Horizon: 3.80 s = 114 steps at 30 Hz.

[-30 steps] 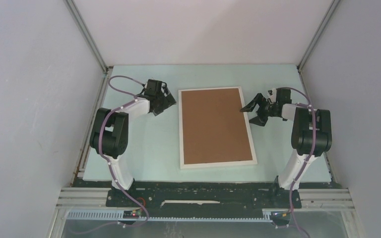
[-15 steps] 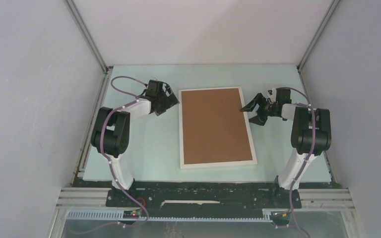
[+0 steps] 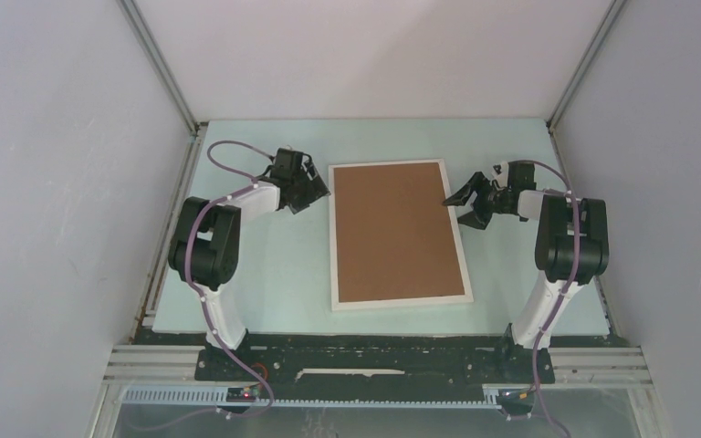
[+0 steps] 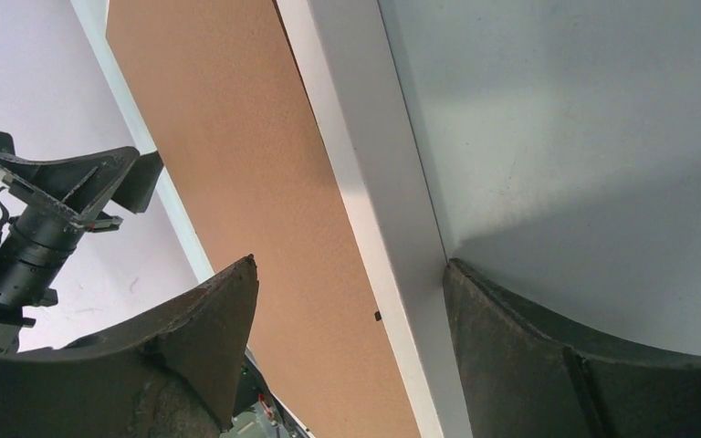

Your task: Put the photo into the frame

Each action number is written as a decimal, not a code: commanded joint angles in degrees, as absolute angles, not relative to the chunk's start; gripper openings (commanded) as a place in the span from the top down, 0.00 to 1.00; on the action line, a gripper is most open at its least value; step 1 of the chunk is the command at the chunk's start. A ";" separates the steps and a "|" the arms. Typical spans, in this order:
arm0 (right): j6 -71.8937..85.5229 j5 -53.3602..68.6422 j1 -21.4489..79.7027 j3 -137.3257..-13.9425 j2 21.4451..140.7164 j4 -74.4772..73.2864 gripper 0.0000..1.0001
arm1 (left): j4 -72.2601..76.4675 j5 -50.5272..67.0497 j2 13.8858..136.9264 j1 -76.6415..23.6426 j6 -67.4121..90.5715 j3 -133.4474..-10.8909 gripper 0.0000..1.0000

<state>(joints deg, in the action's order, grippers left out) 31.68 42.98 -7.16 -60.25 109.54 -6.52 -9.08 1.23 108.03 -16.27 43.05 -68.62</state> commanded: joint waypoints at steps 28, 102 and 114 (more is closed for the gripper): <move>32.93 46.06 -3.50 -64.82 110.96 -5.36 0.26 | -7.80 14.86 113.31 -19.31 34.66 -75.80 0.25; 23.22 30.77 -0.81 -68.85 101.44 -24.69 0.09 | -8.74 9.83 88.61 -26.13 46.15 -54.59 0.00; 26.40 32.76 -0.22 -66.61 105.51 -18.18 0.06 | -3.30 13.88 93.89 -29.07 48.74 -52.99 0.00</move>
<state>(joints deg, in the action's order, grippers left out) 24.56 31.99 -1.61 -66.67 104.38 -22.26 -7.11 11.18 93.84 -26.26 47.64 -54.94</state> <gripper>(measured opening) 0.937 0.996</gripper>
